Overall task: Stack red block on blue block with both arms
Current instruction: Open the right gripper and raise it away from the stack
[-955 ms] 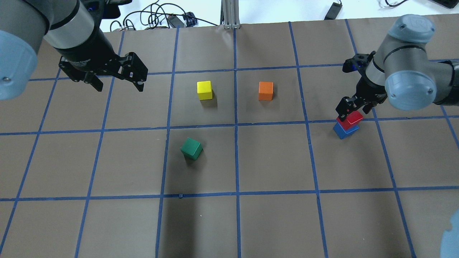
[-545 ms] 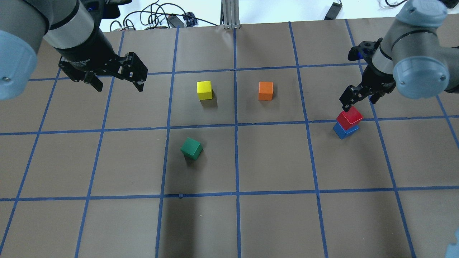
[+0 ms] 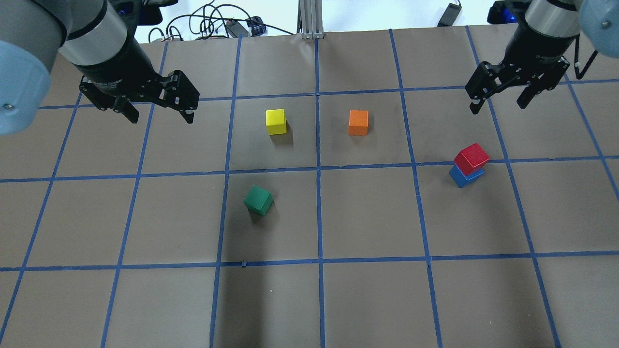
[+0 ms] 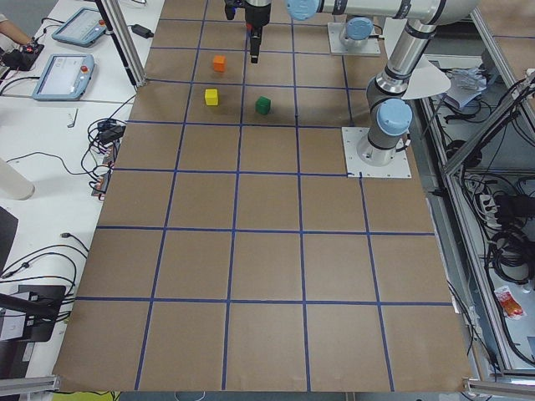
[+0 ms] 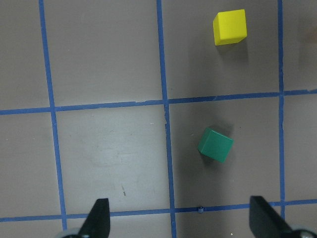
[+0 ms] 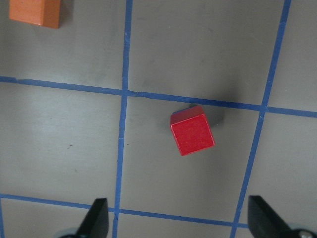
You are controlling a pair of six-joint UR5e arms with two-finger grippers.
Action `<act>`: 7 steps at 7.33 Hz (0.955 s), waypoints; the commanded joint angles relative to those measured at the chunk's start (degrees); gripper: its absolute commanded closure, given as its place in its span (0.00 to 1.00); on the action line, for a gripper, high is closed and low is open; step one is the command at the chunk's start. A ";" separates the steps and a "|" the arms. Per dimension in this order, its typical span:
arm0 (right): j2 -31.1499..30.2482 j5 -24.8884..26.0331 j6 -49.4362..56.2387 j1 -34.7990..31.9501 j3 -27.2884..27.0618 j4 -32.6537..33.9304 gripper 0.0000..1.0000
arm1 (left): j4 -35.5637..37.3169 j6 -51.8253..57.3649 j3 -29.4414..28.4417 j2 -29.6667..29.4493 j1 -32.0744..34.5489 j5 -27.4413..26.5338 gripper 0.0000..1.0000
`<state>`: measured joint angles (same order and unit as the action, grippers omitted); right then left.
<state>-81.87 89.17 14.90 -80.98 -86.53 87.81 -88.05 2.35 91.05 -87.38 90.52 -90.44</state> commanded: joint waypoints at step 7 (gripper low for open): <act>-0.13 0.74 -13.32 -9.90 1.19 -0.19 0.00 | 0.34 -0.24 0.00 0.02 0.09 -0.27 0.00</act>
<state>-81.96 89.44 1.31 -91.33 -85.63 87.26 -87.68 2.13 91.07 -87.38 90.61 -90.57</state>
